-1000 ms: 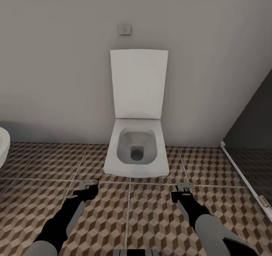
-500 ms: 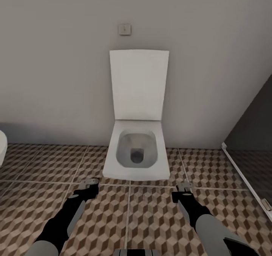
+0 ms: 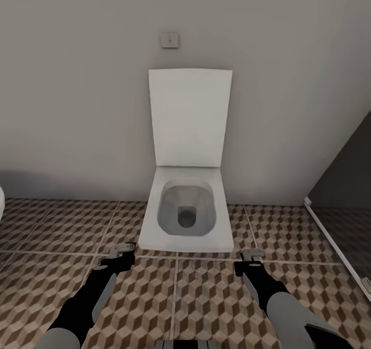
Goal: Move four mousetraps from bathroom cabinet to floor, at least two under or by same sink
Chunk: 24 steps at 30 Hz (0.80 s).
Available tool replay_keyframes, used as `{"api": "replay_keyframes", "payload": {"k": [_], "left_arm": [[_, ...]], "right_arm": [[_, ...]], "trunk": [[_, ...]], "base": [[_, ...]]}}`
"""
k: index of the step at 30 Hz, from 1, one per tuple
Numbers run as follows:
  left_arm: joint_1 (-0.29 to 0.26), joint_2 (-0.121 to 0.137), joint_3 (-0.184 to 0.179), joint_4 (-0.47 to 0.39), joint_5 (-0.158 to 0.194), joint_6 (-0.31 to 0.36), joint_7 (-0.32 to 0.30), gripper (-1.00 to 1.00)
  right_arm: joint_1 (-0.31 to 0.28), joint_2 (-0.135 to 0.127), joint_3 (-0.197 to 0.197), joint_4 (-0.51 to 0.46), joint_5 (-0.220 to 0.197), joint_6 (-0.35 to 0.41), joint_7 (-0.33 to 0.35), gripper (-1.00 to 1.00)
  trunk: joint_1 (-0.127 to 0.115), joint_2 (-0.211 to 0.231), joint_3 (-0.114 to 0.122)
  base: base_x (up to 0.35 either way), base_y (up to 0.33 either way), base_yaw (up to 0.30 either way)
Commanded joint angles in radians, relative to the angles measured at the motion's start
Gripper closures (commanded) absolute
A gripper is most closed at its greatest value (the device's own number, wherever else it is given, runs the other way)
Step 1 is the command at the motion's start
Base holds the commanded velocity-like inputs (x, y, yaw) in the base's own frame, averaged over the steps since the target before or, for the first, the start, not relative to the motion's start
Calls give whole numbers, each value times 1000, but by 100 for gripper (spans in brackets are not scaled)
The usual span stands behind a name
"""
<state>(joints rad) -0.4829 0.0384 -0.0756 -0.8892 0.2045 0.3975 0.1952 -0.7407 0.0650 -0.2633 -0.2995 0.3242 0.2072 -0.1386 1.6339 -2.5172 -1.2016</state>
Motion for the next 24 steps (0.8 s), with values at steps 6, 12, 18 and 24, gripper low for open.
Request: {"api": "replay_keyframes", "payload": {"k": [6, 12, 18, 24], "left_arm": [[0, 1, -6, -3, 8, 6, 13, 100], [0, 1, -6, -2, 8, 5, 13, 100], [0, -1, -6, -2, 8, 4, 14, 100], [0, -7, -7, -1, 7, 6, 13, 100]], "right_arm": [[0, 1, -5, -2, 9, 6, 0, 100], [0, 1, -5, -3, 9, 5, 1, 100], [0, 1, -4, -3, 9, 2, 0, 100], [0, 1, -4, -3, 9, 0, 1, 100]], "trunk": [[0, 0, -1], [0, 0, -1], [0, 0, -1], [0, 0, -1]], "base": [[123, 159, 0], [44, 59, 0], [17, 7, 0], [161, -74, 0]]}}
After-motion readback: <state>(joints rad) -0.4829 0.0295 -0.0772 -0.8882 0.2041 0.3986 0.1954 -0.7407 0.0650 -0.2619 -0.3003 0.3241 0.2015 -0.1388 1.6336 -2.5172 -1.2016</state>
